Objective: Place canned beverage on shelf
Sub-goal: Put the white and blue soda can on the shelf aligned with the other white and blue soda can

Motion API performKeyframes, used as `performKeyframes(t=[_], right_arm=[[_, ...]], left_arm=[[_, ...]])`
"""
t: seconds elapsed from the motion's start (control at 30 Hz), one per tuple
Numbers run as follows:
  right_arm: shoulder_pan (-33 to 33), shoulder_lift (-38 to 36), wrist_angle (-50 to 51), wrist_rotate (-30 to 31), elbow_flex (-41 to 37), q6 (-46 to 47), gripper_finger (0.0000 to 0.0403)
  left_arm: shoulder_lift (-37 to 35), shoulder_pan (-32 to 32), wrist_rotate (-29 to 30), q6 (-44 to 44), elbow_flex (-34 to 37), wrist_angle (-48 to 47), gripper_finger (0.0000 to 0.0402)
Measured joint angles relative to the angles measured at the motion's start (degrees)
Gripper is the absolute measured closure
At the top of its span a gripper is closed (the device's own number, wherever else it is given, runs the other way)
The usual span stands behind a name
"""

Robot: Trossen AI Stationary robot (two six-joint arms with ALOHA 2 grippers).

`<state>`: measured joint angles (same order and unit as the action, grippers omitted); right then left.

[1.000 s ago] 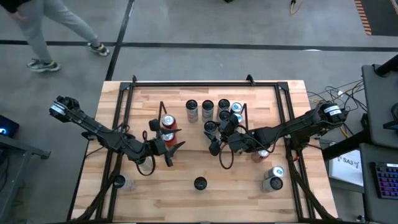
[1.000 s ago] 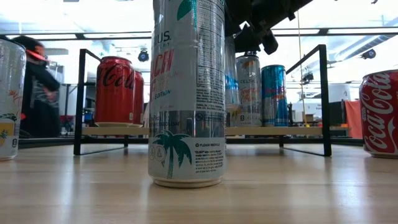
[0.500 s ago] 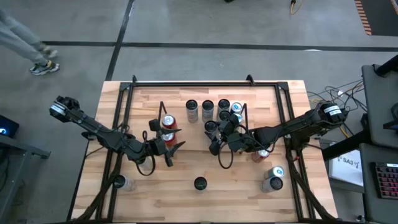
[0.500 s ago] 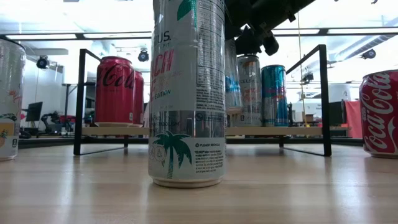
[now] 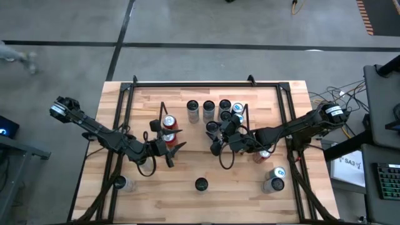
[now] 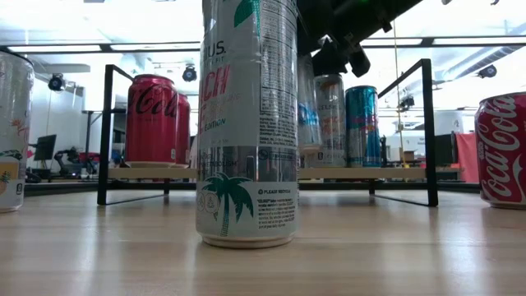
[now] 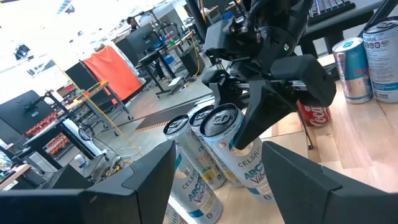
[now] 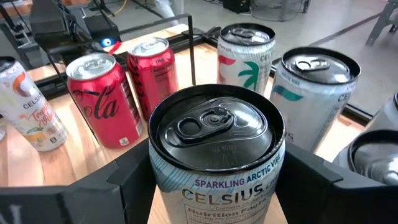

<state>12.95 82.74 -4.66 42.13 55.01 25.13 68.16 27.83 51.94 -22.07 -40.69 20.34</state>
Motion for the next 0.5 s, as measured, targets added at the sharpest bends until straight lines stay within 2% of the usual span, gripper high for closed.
performKeyframes(t=[0.5], right_arm=[[-0.02, 0.0, -0.12, 0.02, -0.93, 0.87, 0.0154]], left_arm=[[0.0, -0.02, 0.0, -0.26, 0.0, 0.0, 0.0178]])
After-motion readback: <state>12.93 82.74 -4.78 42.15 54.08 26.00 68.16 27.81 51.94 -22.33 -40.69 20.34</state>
